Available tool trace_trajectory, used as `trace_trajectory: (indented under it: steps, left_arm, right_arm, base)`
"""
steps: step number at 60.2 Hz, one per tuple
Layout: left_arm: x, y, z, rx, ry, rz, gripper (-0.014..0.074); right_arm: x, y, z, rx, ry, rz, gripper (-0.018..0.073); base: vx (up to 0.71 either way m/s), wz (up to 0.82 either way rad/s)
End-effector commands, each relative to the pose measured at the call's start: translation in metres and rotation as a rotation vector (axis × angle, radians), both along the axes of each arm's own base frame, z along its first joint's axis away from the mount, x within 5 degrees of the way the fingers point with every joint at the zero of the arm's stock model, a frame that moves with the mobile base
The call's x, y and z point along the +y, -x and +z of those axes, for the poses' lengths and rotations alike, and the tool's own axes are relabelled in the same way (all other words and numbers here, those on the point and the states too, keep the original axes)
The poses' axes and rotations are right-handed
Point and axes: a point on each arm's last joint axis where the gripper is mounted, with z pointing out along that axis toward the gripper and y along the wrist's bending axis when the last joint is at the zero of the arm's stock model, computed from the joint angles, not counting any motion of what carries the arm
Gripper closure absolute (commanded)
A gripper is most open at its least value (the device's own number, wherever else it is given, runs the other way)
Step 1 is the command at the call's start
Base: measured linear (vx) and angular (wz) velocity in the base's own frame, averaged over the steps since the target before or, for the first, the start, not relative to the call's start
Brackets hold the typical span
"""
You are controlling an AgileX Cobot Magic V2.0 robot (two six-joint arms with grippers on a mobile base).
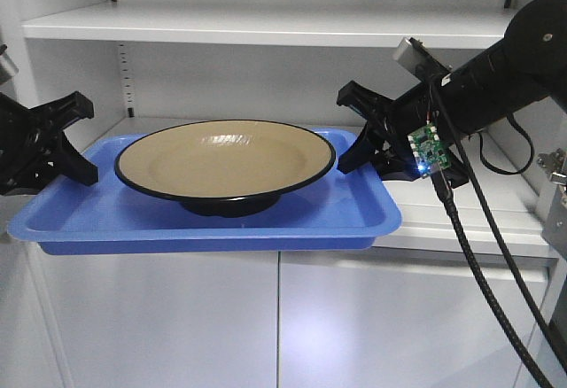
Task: Place disk in tray to left cabinet
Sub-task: 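Keep the blue tray raised with both grippers as the base turns toward the cabinet, then lower the blue tray with both grippers onto the cabinet shelf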
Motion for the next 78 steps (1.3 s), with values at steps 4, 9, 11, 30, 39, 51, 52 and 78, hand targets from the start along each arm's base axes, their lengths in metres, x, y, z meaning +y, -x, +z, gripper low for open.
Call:
trace_trajectory:
  steps: [4, 9, 11, 30, 39, 51, 52, 78]
  left_arm:
    - [-0.0121, 0.0178, 0.0324, -0.114, 0.111, -0.03, 0.0596]
    - [-0.0121, 0.0178, 0.0324, -0.114, 0.111, -0.03, 0.0596]
    - [-0.0121, 0.0178, 0.0324, -0.114, 0.111, -0.03, 0.0596]
    - [-0.0121, 0.0178, 0.0324, -0.114, 0.111, -0.03, 0.0596]
    - [-0.0121, 0.0178, 0.0324, -0.114, 0.111, -0.03, 0.0596]
    - [-0.0121, 0.0178, 0.0324, -0.114, 0.111, -0.03, 0.0596]
    - [-0.0121, 0.0178, 0.0324, -0.114, 0.111, -0.03, 0.0596]
    - [-0.0121, 0.0178, 0.0324, -0.114, 0.111, -0.03, 0.0596]
  right_arm:
    - [0.0065, 0.0238, 0.0366, -0.09, -0.1, 0.055, 0.0561]
    - [0.0065, 0.0238, 0.0366, -0.09, -0.1, 0.055, 0.0561]
    - [0.0065, 0.0238, 0.0366, -0.09, -0.1, 0.055, 0.0561]
    - [0.0065, 0.0238, 0.0366, -0.09, -0.1, 0.055, 0.0561]
    - [0.0065, 0.0238, 0.0366, -0.09, -0.1, 0.055, 0.0561]
    - [0.0065, 0.0238, 0.0366, -0.09, -0.1, 0.055, 0.0561]
    - [0.0065, 0.0238, 0.0366, -0.09, -0.1, 0.055, 0.0561]
    - [0.0065, 0.0238, 0.0366, -0.09, -0.1, 0.055, 0.0561]
  base:
    - [0.16, -0.17]
    - [0.16, -0.17]
    - [0.16, -0.16]
    - [0.14, -0.13]
    - [0.11, -0.13]
    - [0.07, -0.09]
    - [0.04, -0.06]
    - [0.01, -0.01]
